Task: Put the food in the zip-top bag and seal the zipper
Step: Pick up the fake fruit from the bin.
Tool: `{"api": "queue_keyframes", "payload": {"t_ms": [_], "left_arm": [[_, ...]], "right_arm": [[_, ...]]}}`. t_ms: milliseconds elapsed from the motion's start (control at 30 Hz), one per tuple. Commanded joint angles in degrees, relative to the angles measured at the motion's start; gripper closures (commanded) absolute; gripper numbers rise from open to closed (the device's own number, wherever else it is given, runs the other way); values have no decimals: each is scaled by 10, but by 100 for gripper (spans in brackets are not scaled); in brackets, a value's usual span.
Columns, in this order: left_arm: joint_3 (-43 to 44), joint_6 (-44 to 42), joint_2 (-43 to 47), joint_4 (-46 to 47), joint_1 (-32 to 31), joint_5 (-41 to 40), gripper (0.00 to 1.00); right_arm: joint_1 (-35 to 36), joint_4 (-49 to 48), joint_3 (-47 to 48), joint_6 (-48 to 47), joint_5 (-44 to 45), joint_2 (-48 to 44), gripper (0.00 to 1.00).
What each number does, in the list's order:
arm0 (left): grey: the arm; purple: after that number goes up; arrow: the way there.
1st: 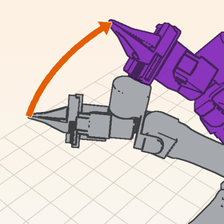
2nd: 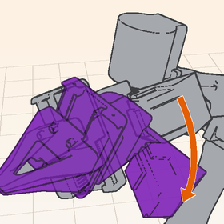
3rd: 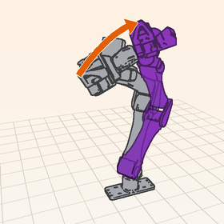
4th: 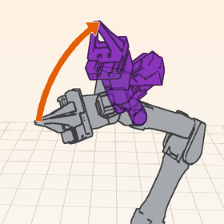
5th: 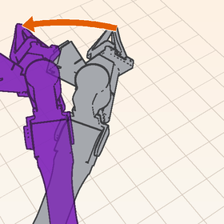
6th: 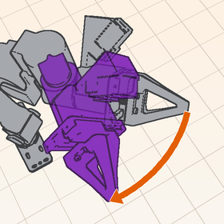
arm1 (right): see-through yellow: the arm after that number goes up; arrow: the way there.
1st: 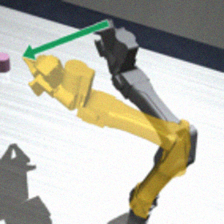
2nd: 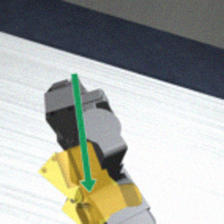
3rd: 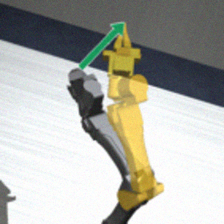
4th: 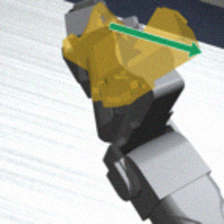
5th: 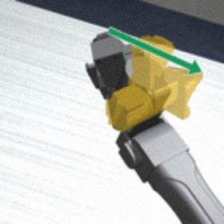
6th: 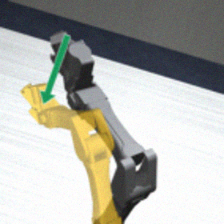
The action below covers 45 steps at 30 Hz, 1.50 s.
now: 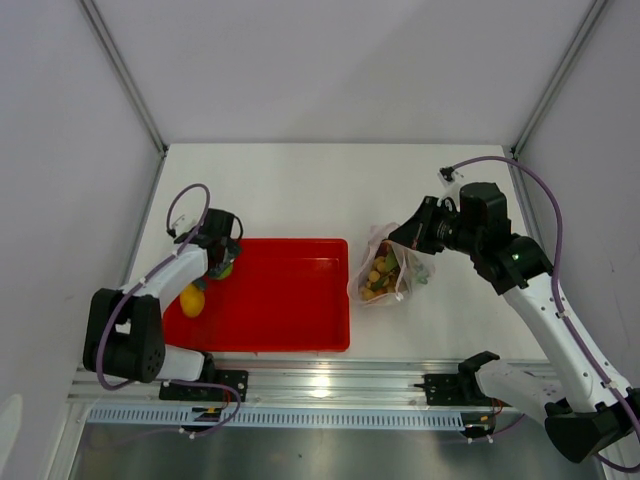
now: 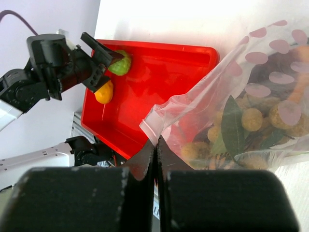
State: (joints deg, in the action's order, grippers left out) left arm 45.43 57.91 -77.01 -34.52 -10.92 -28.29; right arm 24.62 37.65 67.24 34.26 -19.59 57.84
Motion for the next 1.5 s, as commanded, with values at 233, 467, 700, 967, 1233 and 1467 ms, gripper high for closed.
{"api": "queue_keyframes", "payload": {"t_ms": [233,467,700,967,1233,1467], "left_arm": [[52,-15,-67,20,34,40,4],[50,-39,-70,38,36,61,27],[16,-46,-32,59,35,122,91],[-23,-72,151,80,-30,216,99],[26,-126,297,139,-228,234,99],[19,-148,249,319,-357,385,99]], "right_arm": [[-3,-23,9,-6,-6,-4,100],[-3,-18,14,1,-6,-9,100],[-4,-12,16,7,-5,-12,100],[-4,-3,25,8,0,-12,100],[-4,-7,24,15,-3,-12,100],[-4,-21,18,32,-14,-15,100]]}}
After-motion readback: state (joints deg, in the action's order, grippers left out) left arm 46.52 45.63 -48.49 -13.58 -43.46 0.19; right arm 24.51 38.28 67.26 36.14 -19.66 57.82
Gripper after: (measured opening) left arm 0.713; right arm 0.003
